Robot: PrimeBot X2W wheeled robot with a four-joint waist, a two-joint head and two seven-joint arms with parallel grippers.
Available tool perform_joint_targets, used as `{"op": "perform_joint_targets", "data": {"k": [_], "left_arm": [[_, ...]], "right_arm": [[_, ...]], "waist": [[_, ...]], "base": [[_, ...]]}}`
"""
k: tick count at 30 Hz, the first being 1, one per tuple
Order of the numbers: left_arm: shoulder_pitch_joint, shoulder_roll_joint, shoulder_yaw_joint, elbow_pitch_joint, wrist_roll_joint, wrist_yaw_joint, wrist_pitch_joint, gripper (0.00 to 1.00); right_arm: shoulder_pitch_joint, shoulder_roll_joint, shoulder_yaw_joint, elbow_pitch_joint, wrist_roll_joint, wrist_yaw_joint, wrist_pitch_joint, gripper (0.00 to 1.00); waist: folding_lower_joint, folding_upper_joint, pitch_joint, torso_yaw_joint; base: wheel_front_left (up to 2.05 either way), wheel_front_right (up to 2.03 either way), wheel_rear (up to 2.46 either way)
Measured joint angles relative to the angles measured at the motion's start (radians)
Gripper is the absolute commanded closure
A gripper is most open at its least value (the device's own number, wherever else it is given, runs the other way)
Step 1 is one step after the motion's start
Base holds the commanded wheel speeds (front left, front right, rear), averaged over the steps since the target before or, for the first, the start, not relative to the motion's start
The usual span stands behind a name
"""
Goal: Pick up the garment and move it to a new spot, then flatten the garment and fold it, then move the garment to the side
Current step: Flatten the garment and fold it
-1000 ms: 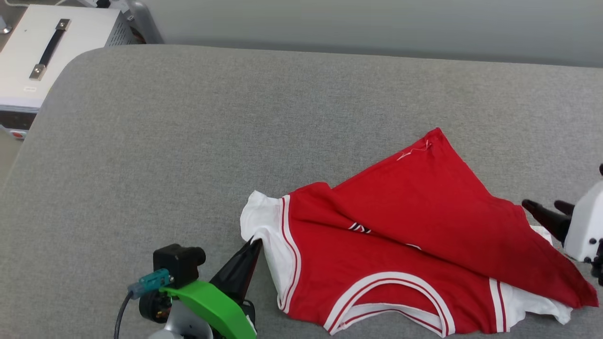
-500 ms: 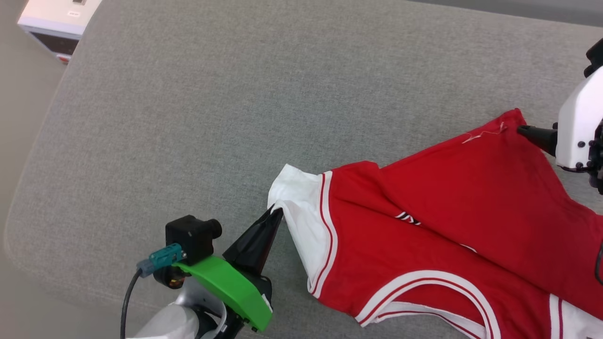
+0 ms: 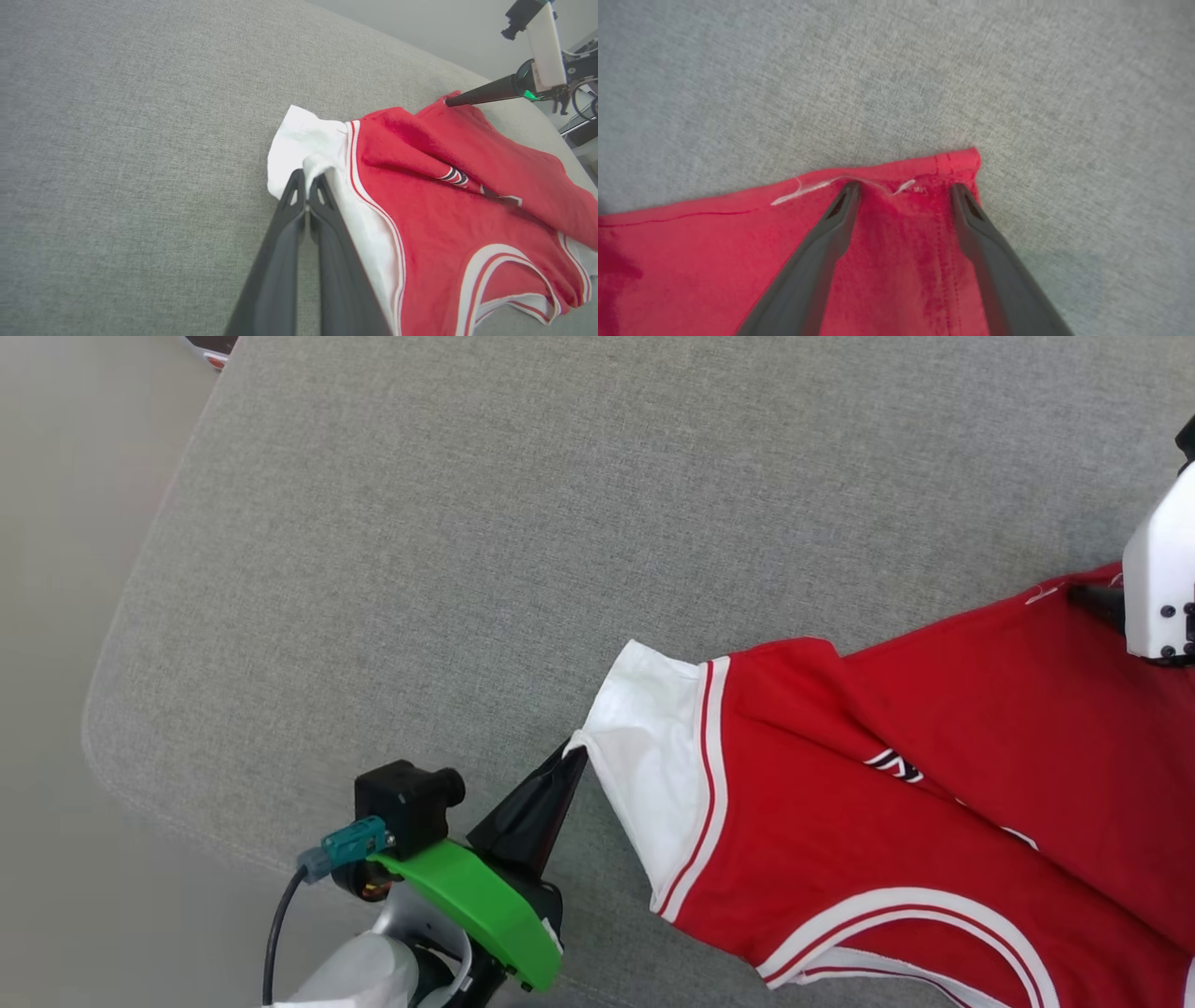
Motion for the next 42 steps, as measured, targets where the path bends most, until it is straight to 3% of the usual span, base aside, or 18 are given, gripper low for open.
{"op": "perform_joint_targets", "data": {"k": [1,2,3,13,24,34,42], "left_arm": [[-0.001,0.000,0.002,0.002,0.000,0.000,0.000,1.00],[-0.003,0.001,0.005,0.004,0.000,0.000,-0.001,1.00],[-0.005,0.001,0.007,0.004,0.000,0.000,-0.001,1.00],[-0.014,0.017,0.030,0.010,0.000,0.008,-0.005,1.00],[-0.014,0.062,0.094,-0.002,-0.001,0.059,-0.017,1.00],[-0.014,0.125,0.176,-0.113,-0.018,0.127,0.003,1.00],[-0.016,0.159,0.253,-0.206,-0.017,0.184,0.007,1.00]], "right_arm": [[0.000,-0.005,0.007,0.003,0.002,0.000,-0.004,0.09],[0.000,-0.008,0.012,0.007,0.005,0.000,-0.004,0.63],[0.000,-0.010,0.016,0.009,0.007,0.000,-0.005,1.00],[0.003,-0.003,0.053,0.052,0.055,0.000,-0.114,1.00],[0.017,-0.020,0.044,0.055,0.129,0.000,-0.307,1.00],[0.094,-0.052,-0.022,-0.081,0.190,0.000,-0.421,1.00],[0.221,-0.035,-0.091,-0.279,0.207,0.000,-0.471,1.00]], "waist": [[0.0000,0.0000,0.001,0.004],[0.0000,0.0000,0.002,0.006],[0.0000,0.0000,0.001,0.007],[0.0000,0.0000,-0.038,-0.013],[0.0000,0.0000,-0.135,-0.073],[0.0000,0.0000,-0.241,-0.156],[-0.0001,0.0000,-0.311,-0.241]], "base": [[0.00,0.00,0.00],[0.00,0.00,0.00],[0.00,0.00,0.00],[0.00,0.00,0.00],[0.00,0.00,0.00],[0.00,0.00,0.00],[0.00,0.00,0.00]]}}
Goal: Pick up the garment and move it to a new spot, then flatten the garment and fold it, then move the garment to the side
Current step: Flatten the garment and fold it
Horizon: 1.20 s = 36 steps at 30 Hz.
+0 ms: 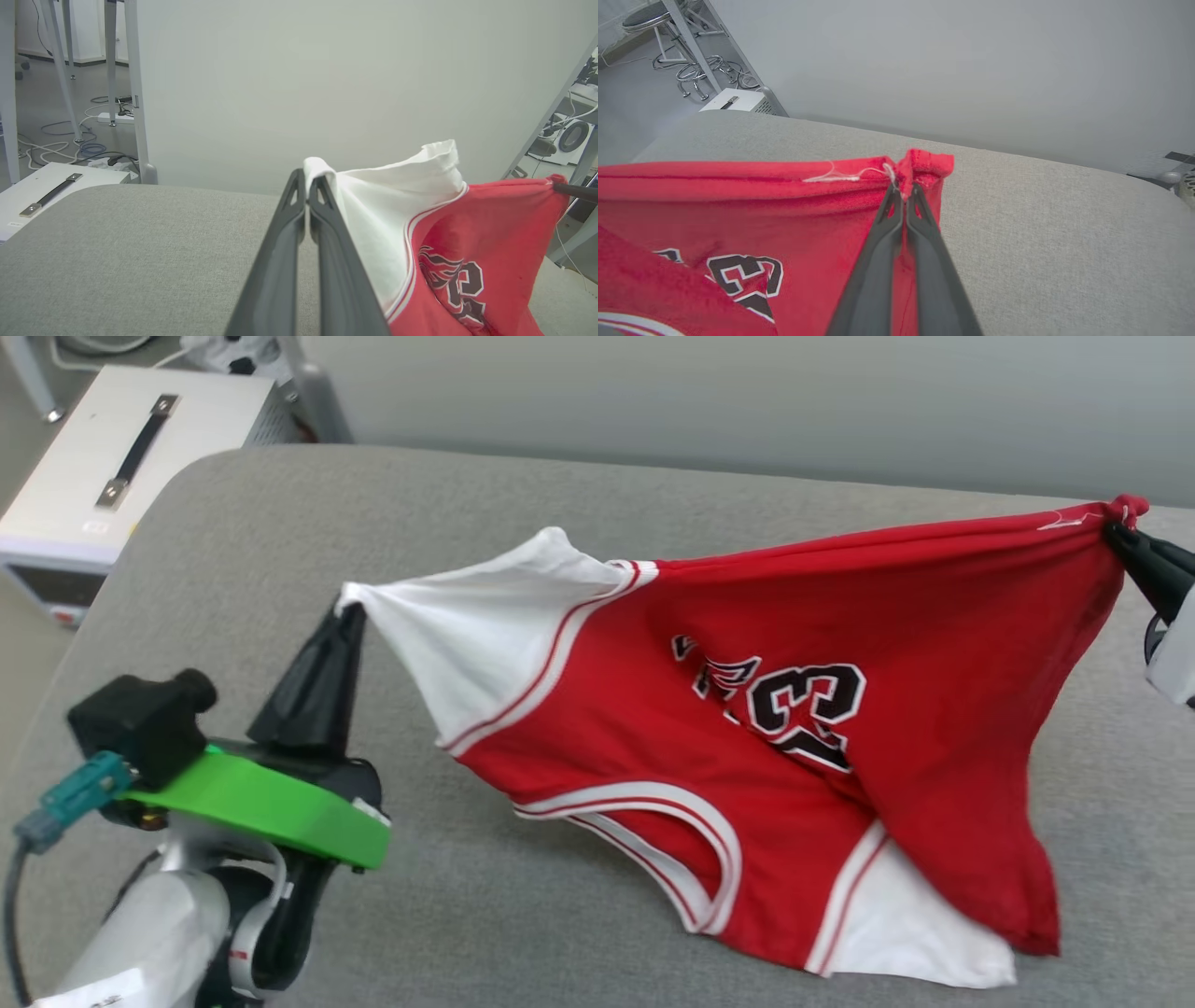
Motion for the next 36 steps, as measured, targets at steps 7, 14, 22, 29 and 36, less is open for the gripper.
{"op": "perform_joint_targets", "data": {"k": [7,14,22,29,36], "left_arm": [[-0.003,0.042,0.070,-0.088,0.002,0.040,-0.015,1.00],[-0.126,0.115,0.150,-0.212,0.028,0.069,0.042,1.00],[-0.278,0.197,0.178,-0.216,0.029,0.047,0.133,1.00],[-0.467,0.287,0.146,-0.127,0.026,-0.053,0.244,1.00],[-0.750,0.305,0.094,0.007,0.041,-0.157,0.321,1.00]], "right_arm": [[0.109,0.025,-0.057,-0.151,0.003,0.000,-0.027,1.00],[0.136,0.046,-0.122,-0.294,-0.013,0.000,-0.062,1.00],[0.038,0.048,-0.142,-0.324,-0.019,0.001,-0.071,1.00],[-0.144,-0.006,-0.124,-0.251,-0.022,0.001,-0.079,1.00],[-0.378,-0.055,-0.076,-0.129,-0.044,0.001,-0.124,1.00]], "waist": [[0.0000,0.0000,-0.051,-0.077],[0.0000,0.0000,-0.080,-0.148],[0.0000,0.0000,-0.040,-0.167],[0.0000,0.0000,0.042,-0.172],[0.0001,0.0000,0.165,-0.168]], "base": [[0.00,0.00,0.00],[0.00,0.00,0.00],[0.00,0.00,0.00],[0.00,0.00,0.00],[0.00,0.00,0.00]]}}
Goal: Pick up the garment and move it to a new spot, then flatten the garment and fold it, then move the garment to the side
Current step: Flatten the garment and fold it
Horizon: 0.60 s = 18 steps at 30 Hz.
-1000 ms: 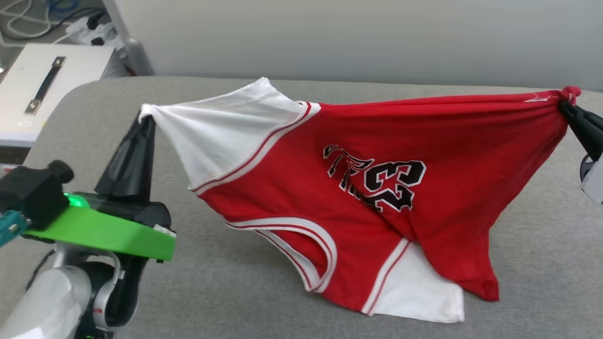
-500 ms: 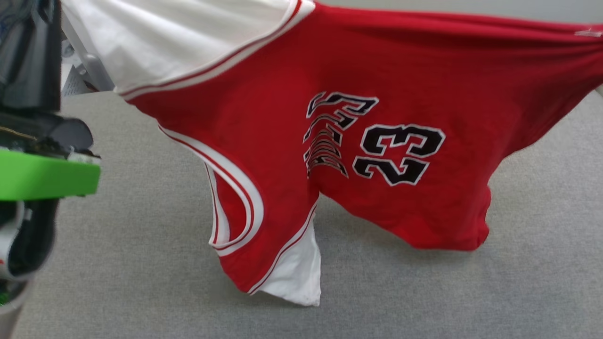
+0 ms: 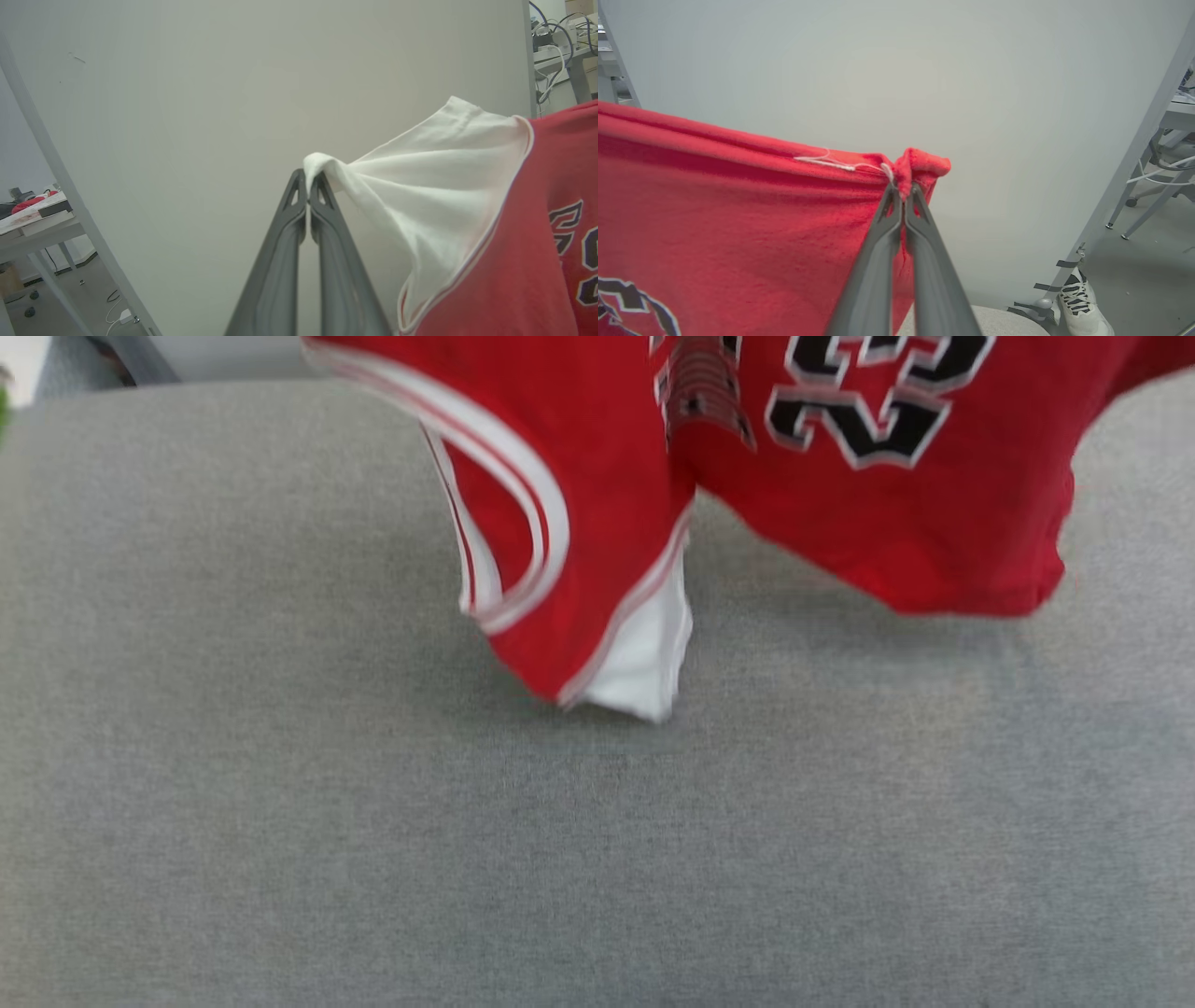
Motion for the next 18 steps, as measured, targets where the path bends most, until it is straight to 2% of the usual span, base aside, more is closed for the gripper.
{"op": "perform_joint_targets", "data": {"k": [4,8,13,18], "left_arm": [[-0.215,-0.018,-0.040,0.125,0.032,-0.063,0.017,1.00],[-0.424,-0.061,-0.076,0.272,0.090,-0.110,0.010,1.00],[-0.698,-0.123,-0.096,0.480,0.192,-0.140,-0.100,1.00],[-0.872,-0.183,-0.141,0.706,0.265,-0.160,-0.204,1.00]], "right_arm": [[-0.159,-0.010,0.040,0.104,-0.037,0.000,-0.058,1.00],[-0.321,-0.012,0.094,0.219,-0.079,0.000,-0.116,1.00],[-0.549,0.007,0.143,0.380,-0.140,0.007,-0.221,1.00],[-0.719,0.046,0.179,0.551,-0.214,0.008,-0.338,1.00]], "waist": [[0.0001,0.0000,0.082,0.003],[0.0002,0.0000,0.163,0.007],[0.0002,0.0000,0.270,0.010],[0.0003,0.0000,0.365,0.013]], "base": [[0.00,0.00,0.00],[0.00,0.00,0.00],[0.00,0.00,0.00],[0.00,0.00,0.00]]}}
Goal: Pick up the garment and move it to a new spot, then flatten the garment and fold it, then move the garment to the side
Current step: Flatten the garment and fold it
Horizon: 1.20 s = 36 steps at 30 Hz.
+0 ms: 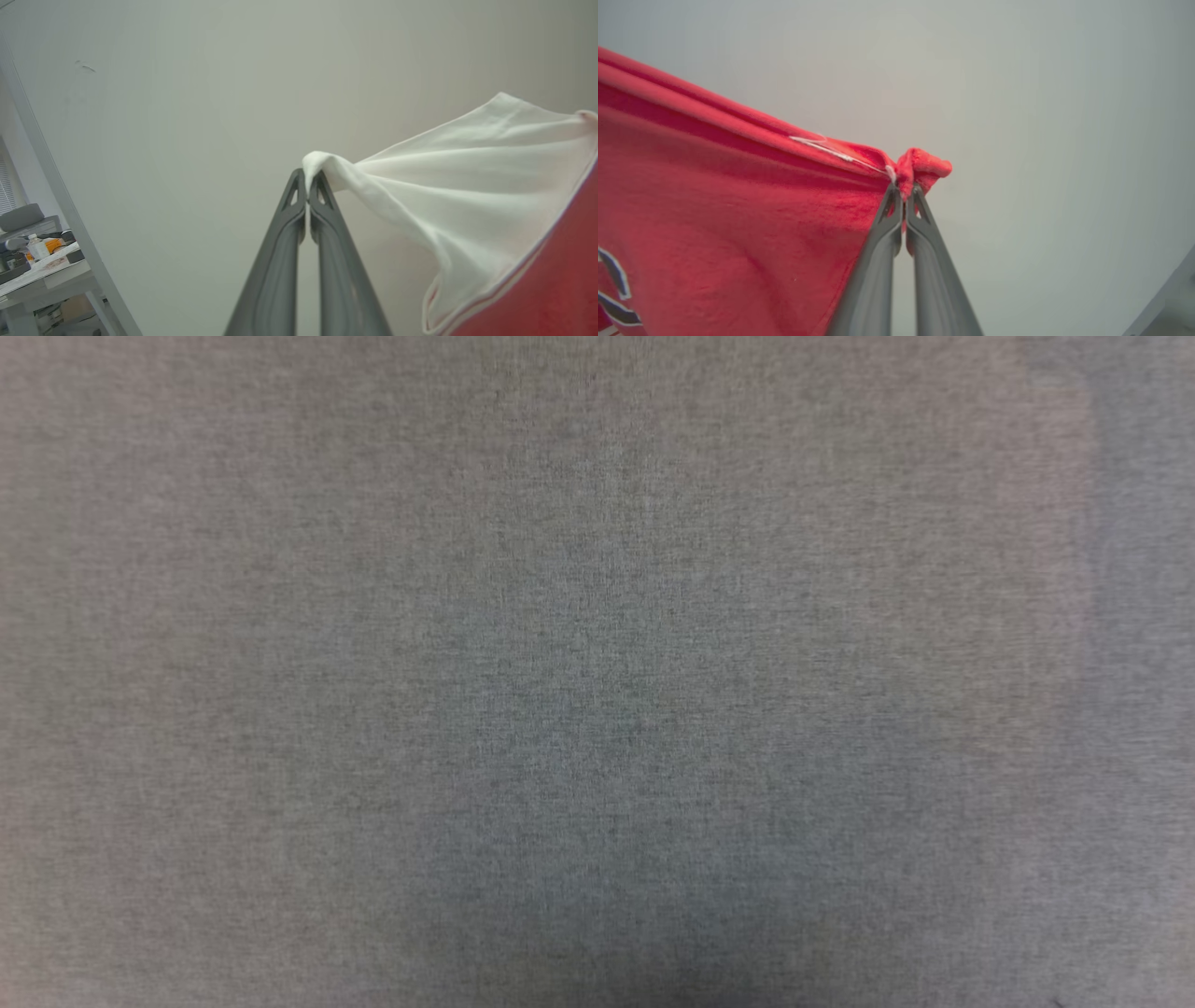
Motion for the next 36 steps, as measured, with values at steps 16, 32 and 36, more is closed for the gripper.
{"op": "perform_joint_targets", "data": {"k": [16,32,36], "left_arm": [[-0.043,-0.116,-0.052,0.378,-0.004,-0.021,-0.312,1.00],[0.579,-0.213,-0.060,0.197,-0.107,-0.024,-0.327,1.00],[0.745,-0.224,-0.077,0.170,-0.136,-0.024,-0.327,1.00]], "right_arm": [[-0.078,0.074,0.085,0.308,-0.085,-0.001,-0.275,1.00],[0.295,0.026,0.209,0.382,0.008,-0.002,-0.390,1.00],[0.426,0.023,0.255,0.365,0.055,-0.002,-0.401,1.00]], "waist": [[-0.0001,0.0000,0.125,0.038],[-0.0003,0.0000,-0.016,0.068],[-0.0004,0.0000,-0.076,0.072]], "base": [[0.00,0.00,0.00],[0.00,0.00,0.00],[0.00,0.00,0.00]]}}
